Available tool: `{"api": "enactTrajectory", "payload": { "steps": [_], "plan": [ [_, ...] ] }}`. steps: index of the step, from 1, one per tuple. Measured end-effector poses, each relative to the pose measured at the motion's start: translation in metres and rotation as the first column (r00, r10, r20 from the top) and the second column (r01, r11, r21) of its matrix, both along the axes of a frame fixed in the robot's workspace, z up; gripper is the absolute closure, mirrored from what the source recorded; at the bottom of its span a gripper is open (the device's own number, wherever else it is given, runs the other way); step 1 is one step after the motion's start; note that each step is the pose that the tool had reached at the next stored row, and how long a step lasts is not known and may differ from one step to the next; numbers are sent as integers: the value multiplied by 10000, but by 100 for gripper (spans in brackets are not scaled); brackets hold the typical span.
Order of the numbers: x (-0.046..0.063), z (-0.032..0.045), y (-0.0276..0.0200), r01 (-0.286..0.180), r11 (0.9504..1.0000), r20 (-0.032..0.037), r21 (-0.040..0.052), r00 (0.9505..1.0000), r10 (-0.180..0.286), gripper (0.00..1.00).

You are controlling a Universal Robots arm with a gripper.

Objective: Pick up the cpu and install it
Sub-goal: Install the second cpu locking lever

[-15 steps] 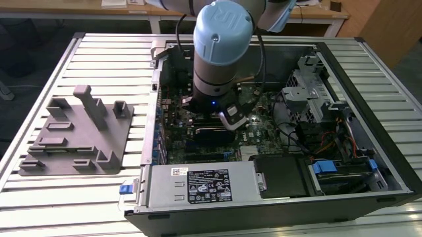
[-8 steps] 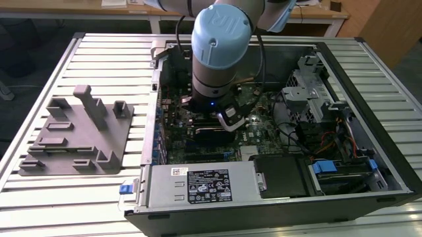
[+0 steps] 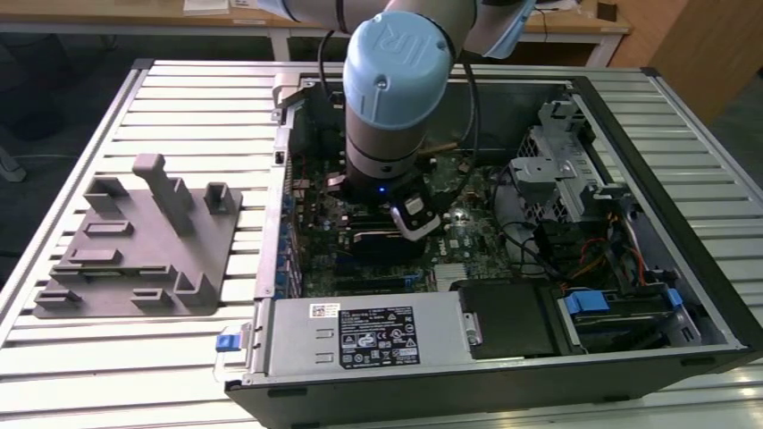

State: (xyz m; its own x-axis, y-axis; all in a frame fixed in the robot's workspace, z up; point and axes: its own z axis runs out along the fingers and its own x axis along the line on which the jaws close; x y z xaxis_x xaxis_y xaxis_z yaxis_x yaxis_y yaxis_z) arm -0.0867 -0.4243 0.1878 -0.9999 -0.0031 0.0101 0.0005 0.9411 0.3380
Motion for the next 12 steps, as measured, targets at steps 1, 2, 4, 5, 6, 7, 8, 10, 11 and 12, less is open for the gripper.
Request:
{"api": "enactTrajectory", "payload": {
  "steps": [1, 2, 4, 5, 6, 7, 8, 10, 11, 12],
  "plan": [
    [0, 0, 0, 26, 10000, 1, 5, 10000, -26, 89],
    [0, 5, 0, 52, 10000, 1, 6, 10000, -52, 89],
    [0, 34, 0, 106, 9999, 0, 5, 9999, -106, 89],
    [0, 57, 0, 127, 9999, 0, 4, 9999, -127, 89],
    [0, 82, 0, 147, 9999, 0, 5, 9999, -147, 89],
    [0, 110, 0, 167, 9999, 1, 5, 9999, -167, 89],
    [0, 142, 0, 188, 9998, 0, 4, 9998, -188, 89],
    [0, 202, 2, 235, 9997, 1, -28, 9997, -235, 89],
    [1, 225, 4, 261, 9996, 3, -72, 9997, -261, 89],
    [3, 244, 5, 290, 9995, 4, -125, 9996, -290, 89]
  ]
}}
